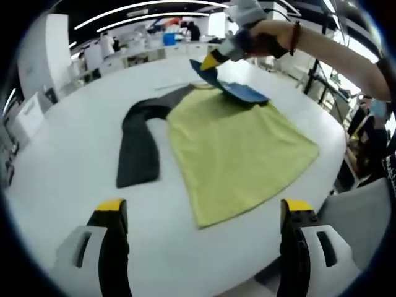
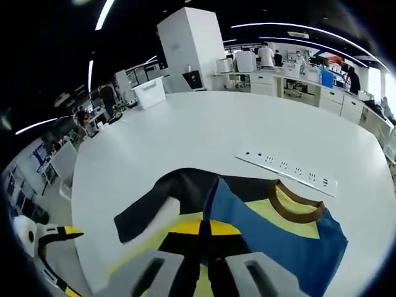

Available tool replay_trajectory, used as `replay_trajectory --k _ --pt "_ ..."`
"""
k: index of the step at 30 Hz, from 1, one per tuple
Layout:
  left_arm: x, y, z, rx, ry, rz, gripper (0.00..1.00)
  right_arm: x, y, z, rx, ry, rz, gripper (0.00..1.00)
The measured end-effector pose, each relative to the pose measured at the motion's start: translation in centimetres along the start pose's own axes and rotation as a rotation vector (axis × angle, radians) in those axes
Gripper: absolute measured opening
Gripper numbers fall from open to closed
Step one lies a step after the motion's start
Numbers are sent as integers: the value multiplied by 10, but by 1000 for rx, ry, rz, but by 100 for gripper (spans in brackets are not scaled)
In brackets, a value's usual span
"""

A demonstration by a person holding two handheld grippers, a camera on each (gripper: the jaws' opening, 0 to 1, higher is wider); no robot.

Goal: Fold the garment on the visible template until the final outline fits inside the template.

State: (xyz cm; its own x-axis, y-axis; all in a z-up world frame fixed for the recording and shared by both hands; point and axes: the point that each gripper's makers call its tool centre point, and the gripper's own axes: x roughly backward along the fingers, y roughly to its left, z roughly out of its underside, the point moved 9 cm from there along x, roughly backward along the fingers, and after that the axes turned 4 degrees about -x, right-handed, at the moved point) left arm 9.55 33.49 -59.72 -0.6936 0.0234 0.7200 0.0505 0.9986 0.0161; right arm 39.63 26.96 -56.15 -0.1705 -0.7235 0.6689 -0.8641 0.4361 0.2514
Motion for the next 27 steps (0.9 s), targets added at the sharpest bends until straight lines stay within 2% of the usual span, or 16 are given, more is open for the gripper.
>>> replay_trajectory --k 9,15,20,27 --pt "-4 7 0 9 -27 -9 99 -24 -1 13 7 38 -11 0" --pt "-5 9 -1 20 -35 -8 99 -46 -4 25 -22 68 -25 0" --pt "-10 12 6 26 -7 -16 98 -61 -1 33 -24 86 -44 0" --pt "-10 14 11 42 4 -21 98 -76 -1 45 -43 111 -49 0"
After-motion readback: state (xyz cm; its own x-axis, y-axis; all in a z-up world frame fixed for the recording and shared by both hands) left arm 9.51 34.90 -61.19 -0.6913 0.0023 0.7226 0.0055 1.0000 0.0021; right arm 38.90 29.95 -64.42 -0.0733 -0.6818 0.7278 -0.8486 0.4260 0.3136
